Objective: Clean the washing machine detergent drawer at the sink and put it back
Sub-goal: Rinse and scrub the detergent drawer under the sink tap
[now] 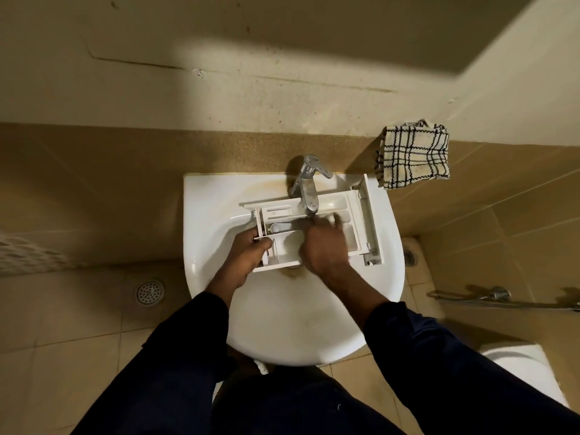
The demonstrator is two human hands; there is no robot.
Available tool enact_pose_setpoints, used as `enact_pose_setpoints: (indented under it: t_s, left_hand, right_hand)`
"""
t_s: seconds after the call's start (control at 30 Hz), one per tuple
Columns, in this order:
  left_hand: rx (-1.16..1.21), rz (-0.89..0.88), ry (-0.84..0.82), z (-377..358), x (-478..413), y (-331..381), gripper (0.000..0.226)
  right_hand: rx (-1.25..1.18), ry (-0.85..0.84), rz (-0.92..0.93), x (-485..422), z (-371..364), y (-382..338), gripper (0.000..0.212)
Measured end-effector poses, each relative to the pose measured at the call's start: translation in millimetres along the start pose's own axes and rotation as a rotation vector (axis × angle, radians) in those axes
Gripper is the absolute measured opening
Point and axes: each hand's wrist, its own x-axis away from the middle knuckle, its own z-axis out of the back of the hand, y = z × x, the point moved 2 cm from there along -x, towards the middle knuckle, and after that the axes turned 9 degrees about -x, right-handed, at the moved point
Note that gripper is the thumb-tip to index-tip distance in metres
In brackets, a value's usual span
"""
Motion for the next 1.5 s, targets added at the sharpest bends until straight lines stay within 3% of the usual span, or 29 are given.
enact_pose_setpoints:
  t_s: [0.1,0.3,0.43,0.7,0.83,1.0,1.07,1.17,1.23,1.33,1.5]
  left_hand:
    - [0.001,0.004,-0.013,-2,1,-1,0.027]
    - [0.074,0.026,-0.047,-9,9,-7,0.027]
    - [0.090,0.064,-0.024,-20,18,-5,0.025]
    - [0.149,0.139,-0.065,-21,52,0,0.021]
    - [0.132,0.127,-0.011,-13,78,-4,0.022]
    - [0.078,0.104,0.176,9,125,-16,0.028]
    - [0.098,0.110,0.255,15,135,-16,0.025]
    - [0.136,0.081,0.310,21,137,-1,0.027]
    - [0.106,0.049,0.345,26,133,13,0.035]
    - [0.040,-0.002,0.371,38,119,29,0.027]
    - [-0.058,-0.043,0.399,47,100,62,0.011]
  right_hand:
    - [-0.063,-0.015,0.110,5,-5,-1,0.054]
    - [0.003,0.006,-0.110,-2,15,23,0.048]
    - [-0.106,-0.083,0.104,5,6,-2,0.057]
    - [0.084,-0.068,-0.075,10,27,8,0.024]
    - [-0.043,-0.115,-0.029,30,23,10,0.036]
    - [-0.315,0.144,-0.024,62,33,38,0.042]
    - [-0.388,0.050,-0.081,60,28,48,0.056]
    - [-0.357,-0.126,-0.053,47,13,49,0.065]
    - [-0.274,-0.065,-0.021,36,9,46,0.058]
    - [-0.201,0.045,0.016,29,14,29,0.047]
    - [-0.330,-0.013,0.054,29,13,12,0.058]
